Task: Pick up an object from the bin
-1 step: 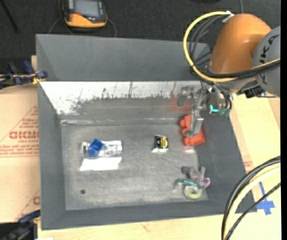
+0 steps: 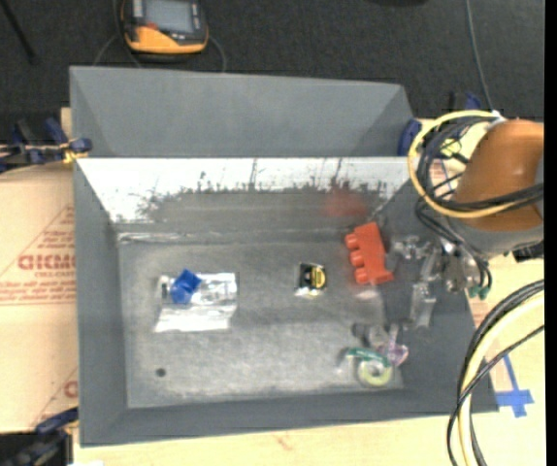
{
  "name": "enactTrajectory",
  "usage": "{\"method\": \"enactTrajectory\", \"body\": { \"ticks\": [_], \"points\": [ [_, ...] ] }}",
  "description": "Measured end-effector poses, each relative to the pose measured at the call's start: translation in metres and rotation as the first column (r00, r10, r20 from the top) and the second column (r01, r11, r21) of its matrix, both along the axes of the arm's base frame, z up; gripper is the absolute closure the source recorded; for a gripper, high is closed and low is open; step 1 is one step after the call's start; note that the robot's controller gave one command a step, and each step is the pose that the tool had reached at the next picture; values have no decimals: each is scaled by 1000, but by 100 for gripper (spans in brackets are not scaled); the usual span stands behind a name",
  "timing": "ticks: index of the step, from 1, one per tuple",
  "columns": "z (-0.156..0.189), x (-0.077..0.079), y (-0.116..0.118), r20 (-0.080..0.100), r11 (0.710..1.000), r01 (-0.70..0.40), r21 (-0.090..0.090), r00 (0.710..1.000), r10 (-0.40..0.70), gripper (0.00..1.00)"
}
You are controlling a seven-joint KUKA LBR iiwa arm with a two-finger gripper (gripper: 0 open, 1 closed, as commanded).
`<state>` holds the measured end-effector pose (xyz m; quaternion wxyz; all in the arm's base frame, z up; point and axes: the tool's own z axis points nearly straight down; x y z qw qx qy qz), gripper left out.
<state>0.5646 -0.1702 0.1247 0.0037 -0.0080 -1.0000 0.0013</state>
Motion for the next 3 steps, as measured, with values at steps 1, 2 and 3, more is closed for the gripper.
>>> {"method": "enactTrajectory", "body": {
  "ticks": [1, 2, 3],
  "points": [
    [-55, -54, 14, 7, 984, -178, 3, 984, 178, 0],
    [-54, -53, 14, 11, 983, -182, 0, 983, 182, 100],
    [112, -67, 39, 18, 989, -146, -2, 989, 146, 100]
  ]
}}
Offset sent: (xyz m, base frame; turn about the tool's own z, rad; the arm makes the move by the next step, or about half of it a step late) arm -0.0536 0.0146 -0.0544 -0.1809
